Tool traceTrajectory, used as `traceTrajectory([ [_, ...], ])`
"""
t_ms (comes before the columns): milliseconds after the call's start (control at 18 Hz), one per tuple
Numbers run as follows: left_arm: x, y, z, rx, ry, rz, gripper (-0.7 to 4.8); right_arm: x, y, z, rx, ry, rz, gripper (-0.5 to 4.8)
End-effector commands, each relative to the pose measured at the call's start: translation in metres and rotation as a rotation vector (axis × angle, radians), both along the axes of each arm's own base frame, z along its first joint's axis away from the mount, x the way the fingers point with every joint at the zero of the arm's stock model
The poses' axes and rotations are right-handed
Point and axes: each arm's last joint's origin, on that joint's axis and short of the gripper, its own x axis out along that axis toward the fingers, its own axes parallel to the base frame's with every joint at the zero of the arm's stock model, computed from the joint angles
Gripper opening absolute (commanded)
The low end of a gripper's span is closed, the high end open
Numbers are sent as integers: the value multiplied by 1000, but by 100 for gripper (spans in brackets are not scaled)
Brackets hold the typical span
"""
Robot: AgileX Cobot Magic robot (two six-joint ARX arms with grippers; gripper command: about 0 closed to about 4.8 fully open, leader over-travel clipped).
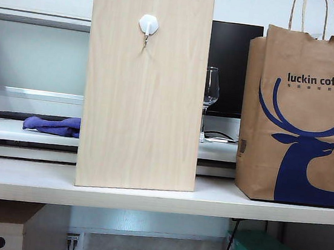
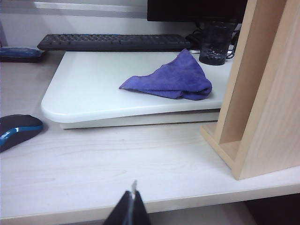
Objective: Pick up the paper bag and hang it on the hook.
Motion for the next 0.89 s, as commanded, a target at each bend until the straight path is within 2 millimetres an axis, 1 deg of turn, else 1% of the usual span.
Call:
traceTrajectory([
  [55, 0, 0, 1, 4, -11, -2, -6, 0, 0, -1, 5, -9, 1, -4],
  [388, 0, -1, 1, 4, -11, -17, -5, 0, 0, -1, 5, -8, 0, -5],
  [499, -1, -10, 1, 3, -12, -104, -6, 0, 0, -1, 5, -8, 1, -5],
  [555, -2, -17, 1, 3, -12, -175, -6, 0, 0, -1, 16, -7, 1, -5],
  [665, -6, -32, 1, 2, -12, -337, -6, 0, 0, -1, 162, 9, 6, -5],
  [721, -10, -42, 1, 1, -12, -450, -6, 0, 0, -1, 335, 27, 12, -4],
  [776, -13, -47, 1, 1, -12, -511, -5, 0, 0, -1, 412, 33, 15, -4],
  [887, -16, -51, 1, 0, -12, -564, -5, 0, 0, -1, 424, 34, 17, -5],
])
